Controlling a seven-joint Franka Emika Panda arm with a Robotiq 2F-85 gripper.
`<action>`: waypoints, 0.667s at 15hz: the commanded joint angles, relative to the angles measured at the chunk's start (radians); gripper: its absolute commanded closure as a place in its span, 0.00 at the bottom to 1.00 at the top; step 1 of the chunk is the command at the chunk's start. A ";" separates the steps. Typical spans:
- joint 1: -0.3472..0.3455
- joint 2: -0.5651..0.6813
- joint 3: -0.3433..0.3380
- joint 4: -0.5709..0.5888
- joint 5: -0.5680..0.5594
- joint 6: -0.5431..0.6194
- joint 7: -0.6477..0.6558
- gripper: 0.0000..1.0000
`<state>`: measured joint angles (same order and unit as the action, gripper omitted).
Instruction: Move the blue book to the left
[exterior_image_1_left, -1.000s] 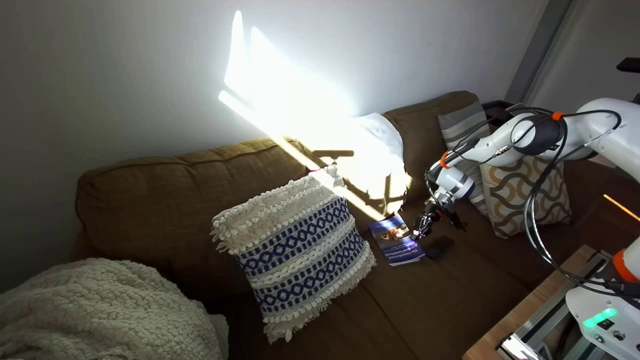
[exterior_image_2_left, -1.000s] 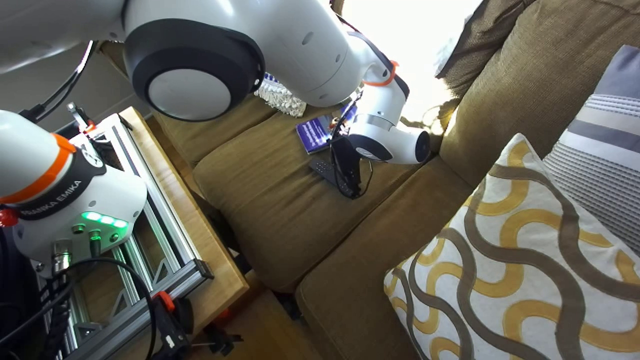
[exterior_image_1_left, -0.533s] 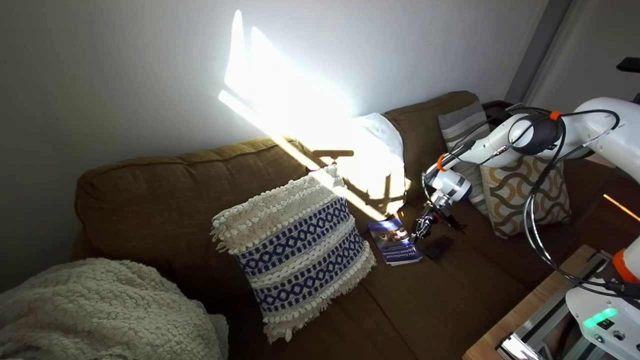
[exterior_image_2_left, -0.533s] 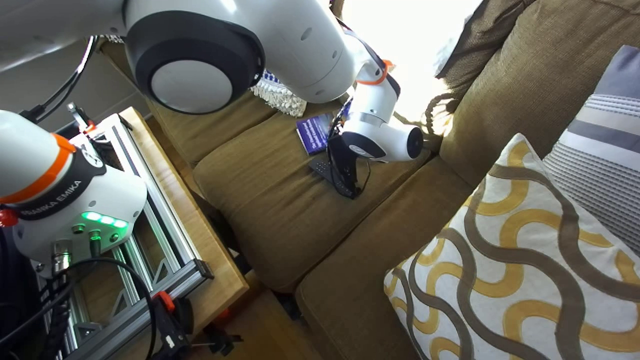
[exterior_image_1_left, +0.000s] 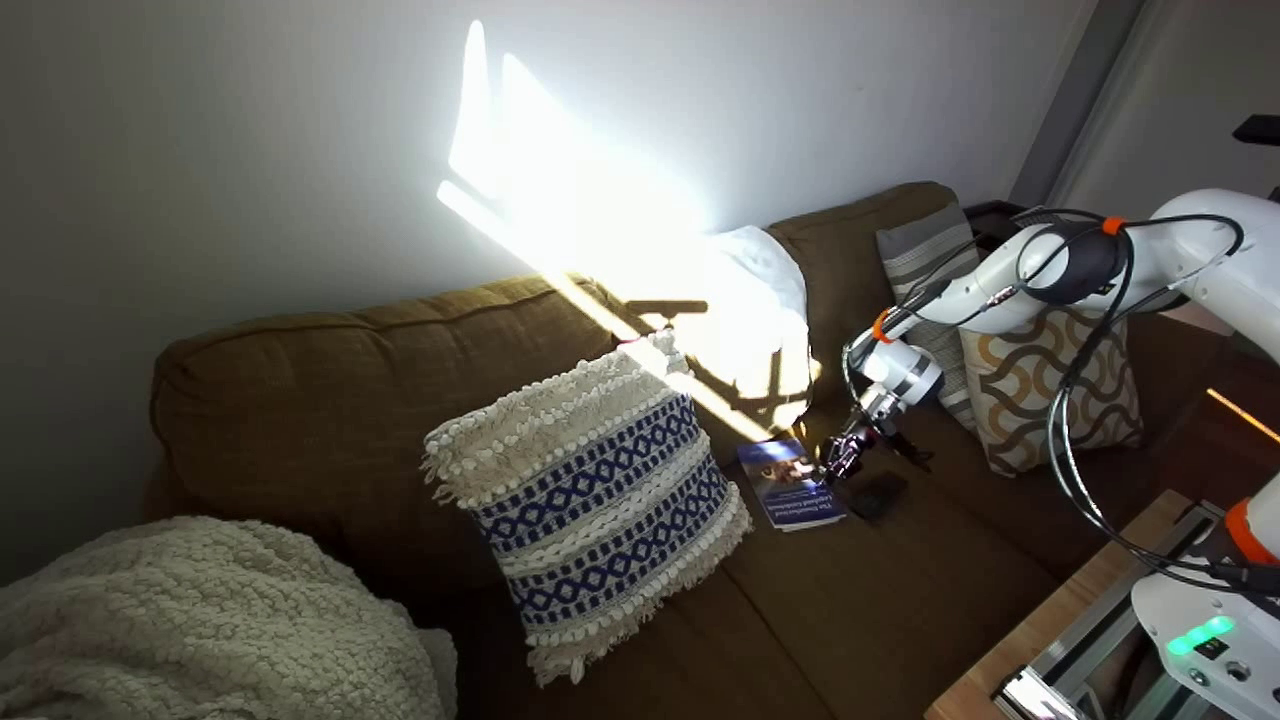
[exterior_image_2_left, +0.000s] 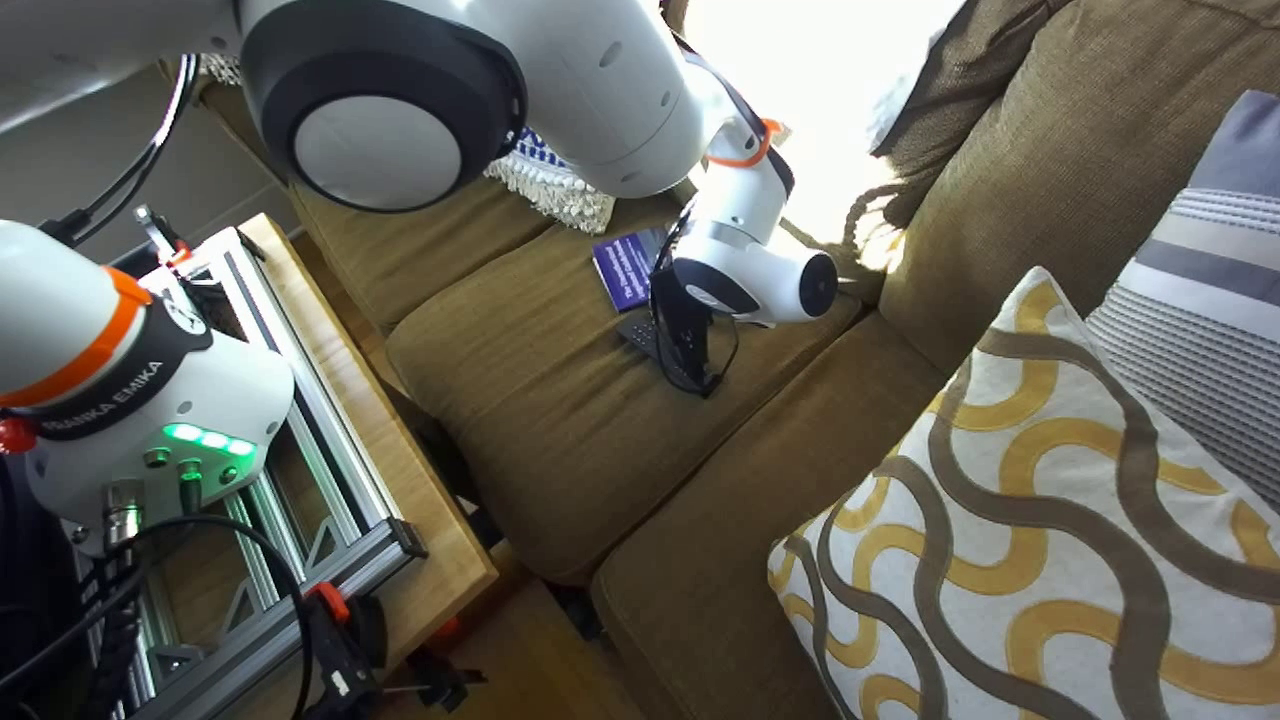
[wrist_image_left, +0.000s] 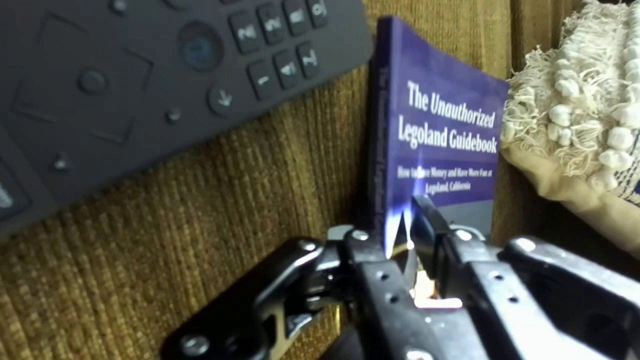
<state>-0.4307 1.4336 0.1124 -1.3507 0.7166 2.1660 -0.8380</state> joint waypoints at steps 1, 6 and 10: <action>-0.005 -0.063 0.004 -0.077 0.036 0.066 0.003 0.43; -0.036 -0.191 -0.001 -0.189 0.042 0.075 0.018 0.05; -0.069 -0.333 -0.014 -0.306 0.052 0.059 0.014 0.00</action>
<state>-0.4650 1.2290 0.1054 -1.5185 0.7500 2.2196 -0.8241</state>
